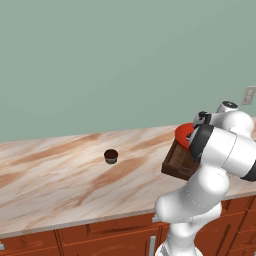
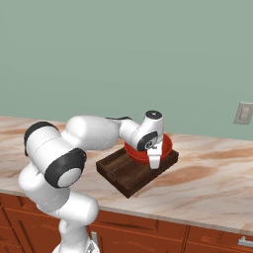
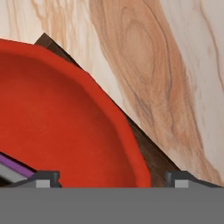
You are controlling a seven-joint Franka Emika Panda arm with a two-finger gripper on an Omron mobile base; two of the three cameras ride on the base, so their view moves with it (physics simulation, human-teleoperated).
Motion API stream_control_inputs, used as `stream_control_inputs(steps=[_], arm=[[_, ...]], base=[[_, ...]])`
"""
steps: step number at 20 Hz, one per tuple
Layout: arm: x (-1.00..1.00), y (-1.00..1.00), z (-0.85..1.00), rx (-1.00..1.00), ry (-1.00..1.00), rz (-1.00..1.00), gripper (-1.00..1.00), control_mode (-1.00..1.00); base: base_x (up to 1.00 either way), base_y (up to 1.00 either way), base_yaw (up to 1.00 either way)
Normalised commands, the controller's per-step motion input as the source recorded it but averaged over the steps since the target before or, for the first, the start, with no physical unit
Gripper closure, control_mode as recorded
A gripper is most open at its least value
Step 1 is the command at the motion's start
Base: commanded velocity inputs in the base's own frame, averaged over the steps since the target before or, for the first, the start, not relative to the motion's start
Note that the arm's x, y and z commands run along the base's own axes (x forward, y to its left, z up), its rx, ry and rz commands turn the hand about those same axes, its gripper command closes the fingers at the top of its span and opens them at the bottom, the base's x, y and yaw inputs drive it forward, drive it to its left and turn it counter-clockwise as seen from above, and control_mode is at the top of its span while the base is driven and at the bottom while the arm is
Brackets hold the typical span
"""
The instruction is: Place the bowl with cake and the cupcake onto the tray.
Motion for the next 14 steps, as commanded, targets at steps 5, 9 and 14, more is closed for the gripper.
stream_control_inputs(steps=[5, 9, 14], arm=[[0.0, 0.0, 0.22, 0.0, 0.0, 0.0, -1.0, -1.0], [-0.05, 0.0, 0.3, 0.0, 0.0, 0.0, -1.0, -1.0], [-0.18, 0.11, 0.3, -0.01, 0.0, 0.01, -1.0, -1.0]], base=[[0.0, 0.0, 0.0], [0.0, 0.0, 0.0], [0.0, 0.0, 0.0]])
